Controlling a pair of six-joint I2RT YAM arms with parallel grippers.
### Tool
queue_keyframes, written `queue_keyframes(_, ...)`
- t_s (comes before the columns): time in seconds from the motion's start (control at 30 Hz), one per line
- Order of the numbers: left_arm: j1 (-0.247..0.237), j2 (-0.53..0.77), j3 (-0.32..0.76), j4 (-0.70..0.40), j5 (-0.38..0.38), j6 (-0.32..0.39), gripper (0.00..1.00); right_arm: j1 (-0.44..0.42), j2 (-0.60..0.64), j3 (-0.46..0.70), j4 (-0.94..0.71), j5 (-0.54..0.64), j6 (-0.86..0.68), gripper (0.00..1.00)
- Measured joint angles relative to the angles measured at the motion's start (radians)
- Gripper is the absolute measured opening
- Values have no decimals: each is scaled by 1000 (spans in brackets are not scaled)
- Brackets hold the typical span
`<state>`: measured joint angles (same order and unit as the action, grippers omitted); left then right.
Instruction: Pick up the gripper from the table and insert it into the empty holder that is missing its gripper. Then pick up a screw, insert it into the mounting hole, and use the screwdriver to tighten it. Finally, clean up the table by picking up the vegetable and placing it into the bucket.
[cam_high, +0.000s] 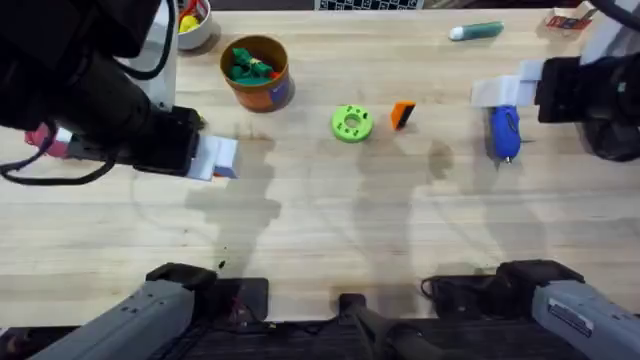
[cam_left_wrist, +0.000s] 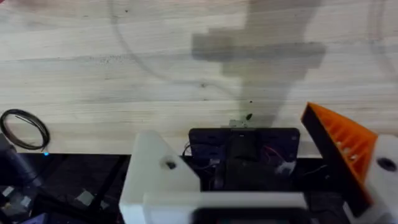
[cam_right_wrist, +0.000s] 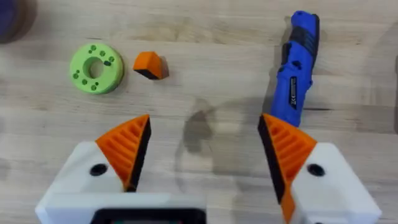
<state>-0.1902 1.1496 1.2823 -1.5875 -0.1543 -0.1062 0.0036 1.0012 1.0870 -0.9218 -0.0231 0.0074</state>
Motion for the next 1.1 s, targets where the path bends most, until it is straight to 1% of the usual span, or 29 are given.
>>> queue_keyframes(0.07, 0, -9, -1, 7, 0, 0, 987, 0, 0, 0, 0, 0, 0, 993)
queue_keyframes(0.13, 0, -42, -4, 48, 0, 0, 988, 0, 0, 0, 0, 0, 0, 993)
queue_keyframes(0.27, 0, -162, -6, 248, 0, 0, 987, 0, 0, 0, 0, 0, 0, 993)
queue_keyframes(0.33, 0, -225, -8, 329, 0, -1, 987, 0, 0, 0, 0, 0, 0, 993)
queue_keyframes(0.43, 0, -321, -46, 482, 0, -3, 986, 0, 0, 0, 0, 0, 0, 993)
queue_keyframes(0.53, 0, -415, -133, 645, 0, -7, 986, 0, 0, 0, 0, 0, 0, 994)
queue_keyframes(0.7, 2, -533, -369, 907, 3, -7, 987, 0, 0, 0, 0, 0, 0, 994)
queue_keyframes(0.8, 17, -590, -506, 1051, 30, -8, 985, 0, 0, 0, 0, 0, 0, 994)
queue_keyframes(0.9, 44, -661, -640, 1177, 81, -7, 986, 0, 0, 0, 0, 0, 0, 994)
queue_keyframes(0.97, 66, -713, -720, 1247, 128, -8, 987, 0, 0, 0, 0, 0, 0, 994)
queue_keyframes(1.1, 129, -816, -860, 1361, 247, -7, 987, 0, 0, 0, 0, 0, 0, 994)
